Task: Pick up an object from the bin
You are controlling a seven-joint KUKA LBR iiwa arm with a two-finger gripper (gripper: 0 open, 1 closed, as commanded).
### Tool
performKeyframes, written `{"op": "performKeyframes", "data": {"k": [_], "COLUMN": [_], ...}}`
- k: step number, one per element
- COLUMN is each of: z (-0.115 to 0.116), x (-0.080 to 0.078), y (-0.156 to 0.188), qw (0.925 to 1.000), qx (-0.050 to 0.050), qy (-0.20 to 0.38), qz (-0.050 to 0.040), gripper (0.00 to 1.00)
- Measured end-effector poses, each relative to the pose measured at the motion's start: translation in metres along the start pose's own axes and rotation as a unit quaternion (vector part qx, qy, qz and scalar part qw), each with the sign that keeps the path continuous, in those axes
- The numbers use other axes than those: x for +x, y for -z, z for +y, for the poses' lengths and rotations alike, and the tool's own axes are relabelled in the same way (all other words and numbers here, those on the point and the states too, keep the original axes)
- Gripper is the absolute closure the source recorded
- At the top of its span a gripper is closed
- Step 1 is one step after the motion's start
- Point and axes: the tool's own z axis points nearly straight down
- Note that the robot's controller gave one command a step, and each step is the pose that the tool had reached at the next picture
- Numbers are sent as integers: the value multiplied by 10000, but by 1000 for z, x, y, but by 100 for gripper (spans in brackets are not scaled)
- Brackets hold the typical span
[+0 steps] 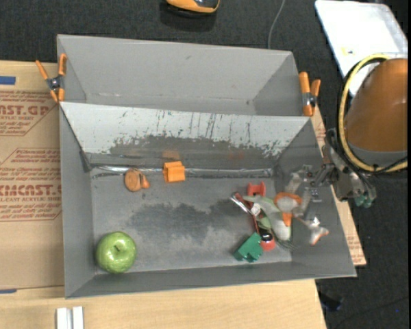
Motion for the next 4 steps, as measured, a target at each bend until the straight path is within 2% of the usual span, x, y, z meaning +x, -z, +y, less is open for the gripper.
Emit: {"op": "performKeyframes", "data": {"k": [1, 2, 3, 4], "z": [1, -12, -23, 15], "x": [-2, -45, -62, -55], "y": [4, -81, -88, -117], "qw": [10000, 9987, 9876, 9779], "qx": [7, 3, -7, -22], "qy": [10, -501, -1566, -2089], "qz": [-41, -69, -85, -85], "gripper": [0, 0, 0, 0]}}
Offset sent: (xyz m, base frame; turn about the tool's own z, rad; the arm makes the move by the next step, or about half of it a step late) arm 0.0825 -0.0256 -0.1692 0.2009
